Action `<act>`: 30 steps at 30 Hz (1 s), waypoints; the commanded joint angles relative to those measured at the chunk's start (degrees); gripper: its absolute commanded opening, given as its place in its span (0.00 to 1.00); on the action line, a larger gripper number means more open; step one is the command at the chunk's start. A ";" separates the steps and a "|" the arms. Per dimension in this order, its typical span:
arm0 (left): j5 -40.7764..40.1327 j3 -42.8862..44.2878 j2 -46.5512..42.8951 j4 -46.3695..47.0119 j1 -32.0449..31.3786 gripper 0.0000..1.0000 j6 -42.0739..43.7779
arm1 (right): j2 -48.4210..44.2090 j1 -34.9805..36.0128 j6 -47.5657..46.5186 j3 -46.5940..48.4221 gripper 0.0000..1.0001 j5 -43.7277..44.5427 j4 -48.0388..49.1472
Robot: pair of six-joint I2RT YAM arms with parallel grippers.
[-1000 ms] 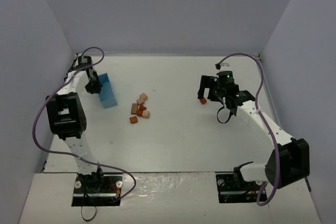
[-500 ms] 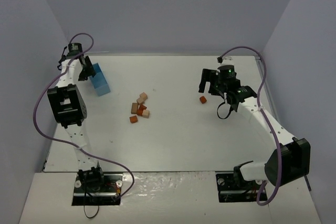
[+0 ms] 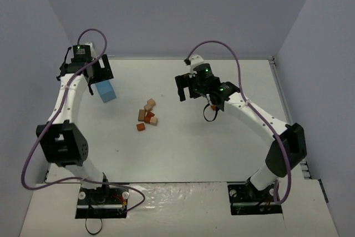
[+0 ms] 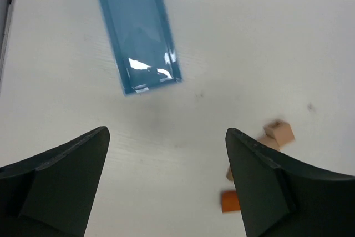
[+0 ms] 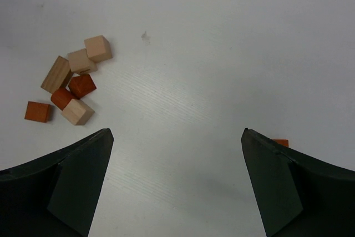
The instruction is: Build the wood block tower
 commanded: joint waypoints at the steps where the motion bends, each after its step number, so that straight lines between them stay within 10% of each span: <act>1: 2.13 -10.06 -12.28 1.32 -2.26 0.92 1.38 | 7.82 3.81 -7.72 4.84 0.85 -1.12 1.88; 7: 3.34 -23.57 -25.98 0.11 -2.54 0.93 1.92 | 15.95 8.32 -13.68 8.52 0.57 -4.24 2.13; 30: 1.14 -43.87 -34.34 8.39 -2.54 0.92 -1.04 | 30.78 13.33 -18.00 17.20 0.58 -15.37 2.17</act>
